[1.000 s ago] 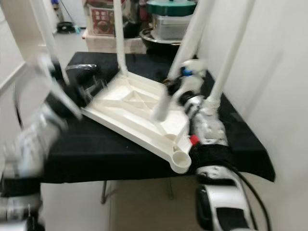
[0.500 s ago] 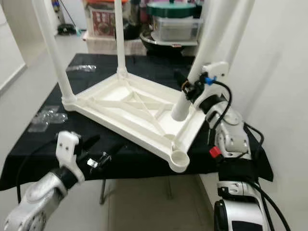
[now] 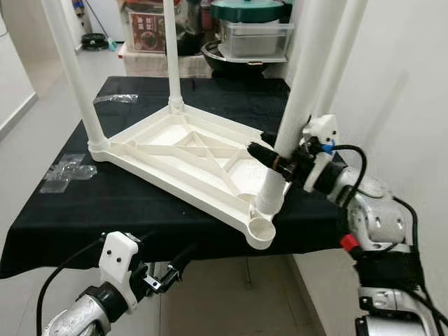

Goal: Building children table

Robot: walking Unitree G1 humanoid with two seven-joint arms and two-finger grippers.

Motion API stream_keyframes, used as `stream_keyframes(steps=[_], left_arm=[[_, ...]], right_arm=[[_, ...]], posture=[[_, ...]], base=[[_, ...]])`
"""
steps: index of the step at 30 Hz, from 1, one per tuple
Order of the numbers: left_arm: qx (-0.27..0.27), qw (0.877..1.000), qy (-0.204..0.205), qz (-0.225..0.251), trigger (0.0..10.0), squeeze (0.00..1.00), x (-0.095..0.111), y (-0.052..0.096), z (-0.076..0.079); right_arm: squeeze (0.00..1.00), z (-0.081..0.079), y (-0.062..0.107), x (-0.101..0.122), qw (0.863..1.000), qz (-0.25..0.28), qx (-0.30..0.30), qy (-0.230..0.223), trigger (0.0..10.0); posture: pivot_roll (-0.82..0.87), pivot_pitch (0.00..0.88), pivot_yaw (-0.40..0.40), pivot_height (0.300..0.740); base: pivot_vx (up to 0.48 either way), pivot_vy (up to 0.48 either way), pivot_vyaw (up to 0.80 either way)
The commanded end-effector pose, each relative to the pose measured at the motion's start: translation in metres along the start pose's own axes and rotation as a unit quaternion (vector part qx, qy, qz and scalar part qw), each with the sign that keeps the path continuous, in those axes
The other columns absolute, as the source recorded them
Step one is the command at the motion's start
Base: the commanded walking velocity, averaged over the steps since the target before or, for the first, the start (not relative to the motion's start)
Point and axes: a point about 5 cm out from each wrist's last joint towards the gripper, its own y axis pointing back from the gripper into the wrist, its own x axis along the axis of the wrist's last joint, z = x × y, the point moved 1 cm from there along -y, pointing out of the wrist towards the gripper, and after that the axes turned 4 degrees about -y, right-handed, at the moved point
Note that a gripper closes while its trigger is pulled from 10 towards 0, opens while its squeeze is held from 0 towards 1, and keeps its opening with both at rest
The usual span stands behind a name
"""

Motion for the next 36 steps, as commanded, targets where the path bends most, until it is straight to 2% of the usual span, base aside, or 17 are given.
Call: stream_keyframes(steps=[1, 3, 6, 7, 8, 12, 16, 29, 36], left_arm=[[-0.002, 1.0, -0.003, -0.007, 10.0, 0.0, 0.001, 0.004, 0.002], [-0.003, 1.0, -0.003, -0.008, 10.0, 0.0, 0.001, 0.005, 0.002], [0.001, 1.0, -0.009, -0.011, 10.0, 0.0, 0.002, 0.01, 0.004], [0.005, 1.0, -0.014, -0.015, 10.0, 0.0, 0.002, 0.011, 0.004], [0.007, 1.0, -0.015, -0.016, 10.0, 0.0, 0.002, 0.012, 0.004], [0.01, 1.0, -0.017, -0.02, 10.0, 0.0, 0.001, 0.012, 0.004], [0.007, 1.0, -0.021, -0.02, 10.0, 0.0, 0.0, 0.01, 0.004], [0.019, 1.0, -0.008, -0.02, 10.0, 0.0, -0.003, 0.007, 0.003], [0.032, 0.999, 0.006, -0.025, 10.0, 0.0, -0.006, 0.006, 0.0]], right_arm=[[0.0, 0.003, 0.004, 0.006, 1.0, 0.002, 0.023, 0.0, 10.0], [0.0, 0.005, 0.004, 0.003, 0.999, -0.011, 0.029, 0.006, 10.0], [0.0, 0.018, -0.014, 0.013, 0.998, 0.023, -0.058, 0.022, 10.0], [0.0, 0.019, -0.021, 0.016, 0.996, 0.037, -0.084, 0.01, 10.0], [0.0, 0.019, -0.025, 0.02, 0.993, 0.056, -0.099, 0.013, 10.0], [0.0, 0.016, -0.034, 0.021, 0.989, 0.076, -0.123, 0.023, 10.0], [0.0, 0.013, -0.039, 0.021, 0.988, 0.086, -0.123, 0.018, 10.0], [0.0, 0.008, -0.052, 0.024, 0.986, 0.106, -0.129, 0.008, 10.0], [0.0, 0.002, -0.063, 0.03, 0.984, 0.118, -0.13, 0.016, 10.0]], posture=[[0.07, 0.112, -0.032, 0.74], [0.07, 0.114, -0.03, 0.74], [0.08, 0.125, -0.031, 0.74], [0.08, 0.13, -0.025, 0.74], [0.09, 0.13, -0.027, 0.74], [0.09, 0.13, -0.025, 0.74], [0.08, 0.124, -0.028, 0.74], [0.07, 0.106, -0.045, 0.74], [0.07, 0.095, -0.046, 0.74]], base=[[0.0, 0.0, 0.0], [0.0, 0.0, 0.0], [0.0, 0.0, 0.0], [0.0, 0.0, 0.0], [0.0, 0.0, 0.0], [0.0, 0.0, 0.0], [0.0, -0.083, 0.0], [0.0, -0.436, 0.0], [0.0, -0.071, 0.0]])
